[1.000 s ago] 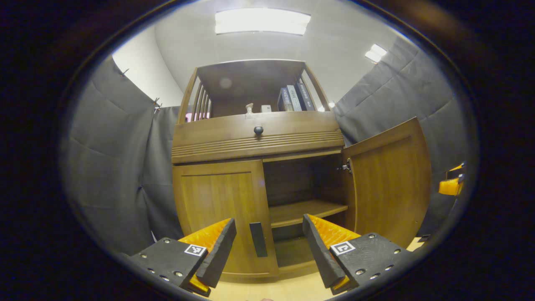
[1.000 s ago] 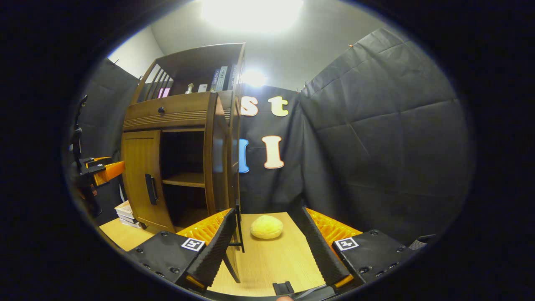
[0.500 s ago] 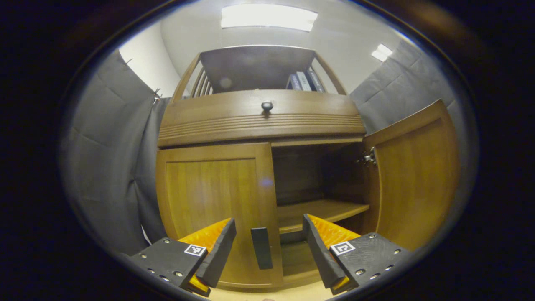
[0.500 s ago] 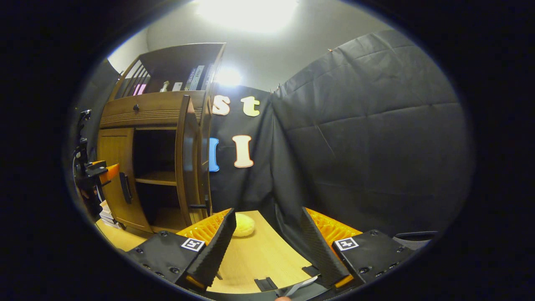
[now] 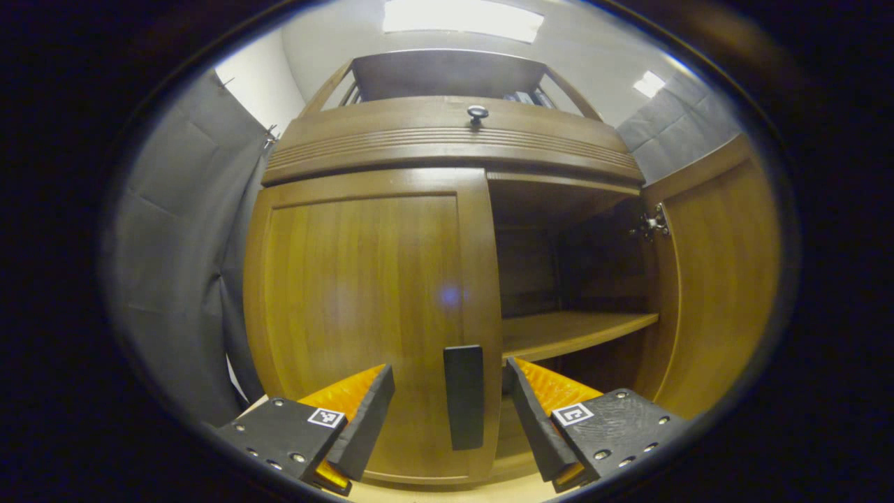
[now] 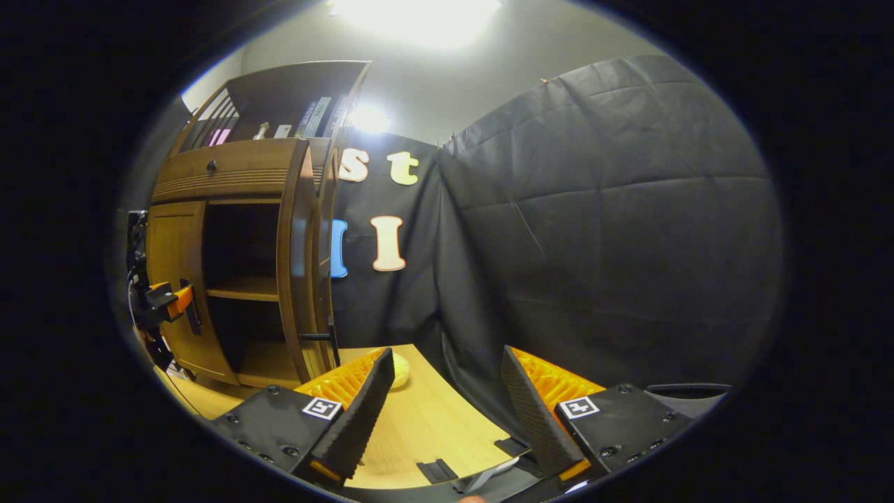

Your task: Open the right door of the double-door shoe cabinet with the right hand, and open the left door with the left hand.

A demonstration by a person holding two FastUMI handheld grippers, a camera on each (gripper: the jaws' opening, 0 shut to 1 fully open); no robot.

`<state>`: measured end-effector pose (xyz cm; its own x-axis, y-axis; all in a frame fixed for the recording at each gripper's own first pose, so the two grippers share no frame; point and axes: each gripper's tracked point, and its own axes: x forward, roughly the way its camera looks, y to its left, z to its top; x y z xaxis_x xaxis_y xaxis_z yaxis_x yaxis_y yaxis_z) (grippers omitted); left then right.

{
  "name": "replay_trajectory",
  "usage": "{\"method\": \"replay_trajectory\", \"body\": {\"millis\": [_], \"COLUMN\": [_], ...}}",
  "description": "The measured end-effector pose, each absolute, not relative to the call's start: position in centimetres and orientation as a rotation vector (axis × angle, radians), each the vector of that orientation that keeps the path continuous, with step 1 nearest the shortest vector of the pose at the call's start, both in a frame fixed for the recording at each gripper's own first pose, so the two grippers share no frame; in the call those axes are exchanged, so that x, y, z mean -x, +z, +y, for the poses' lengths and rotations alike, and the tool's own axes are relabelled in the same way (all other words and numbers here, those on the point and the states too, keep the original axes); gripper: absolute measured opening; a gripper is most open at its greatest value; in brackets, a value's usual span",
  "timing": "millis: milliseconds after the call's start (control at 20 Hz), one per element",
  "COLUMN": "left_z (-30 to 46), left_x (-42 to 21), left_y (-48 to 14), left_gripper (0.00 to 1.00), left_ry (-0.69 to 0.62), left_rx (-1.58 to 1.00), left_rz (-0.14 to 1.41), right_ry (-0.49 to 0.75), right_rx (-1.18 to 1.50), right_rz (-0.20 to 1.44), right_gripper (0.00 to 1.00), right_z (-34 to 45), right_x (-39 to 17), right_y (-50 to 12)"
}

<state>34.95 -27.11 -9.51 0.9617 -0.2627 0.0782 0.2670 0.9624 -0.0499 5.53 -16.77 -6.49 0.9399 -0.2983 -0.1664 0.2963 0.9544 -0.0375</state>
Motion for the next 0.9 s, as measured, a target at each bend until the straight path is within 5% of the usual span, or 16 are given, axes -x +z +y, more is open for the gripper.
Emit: {"method": "replay_trajectory", "body": {"millis": [400,650,900], "left_z": [-29.6,-29.3,-29.6], "left_x": [-38.2,-38.3,-38.3], "left_y": [-13.1,-12.9,-13.1], "left_gripper": [0.94,0.49,0.29], "left_ry": [-0.299,-0.271,-0.28], "left_rx": [0.027,0.04,0.049], "left_rz": [-0.016,-0.023,-0.002], "right_ry": [-0.339,-0.342,-0.341], "right_rx": [0.01,0.018,0.02], "right_rz": [0.184,0.188,0.185], "right_gripper": [0.94,0.97,0.97], "right_z": [-16.6,-16.7,-16.9], "right_x": [-5.3,-5.2,-5.0], "right_y": [-6.9,-7.0,-6.8]}}
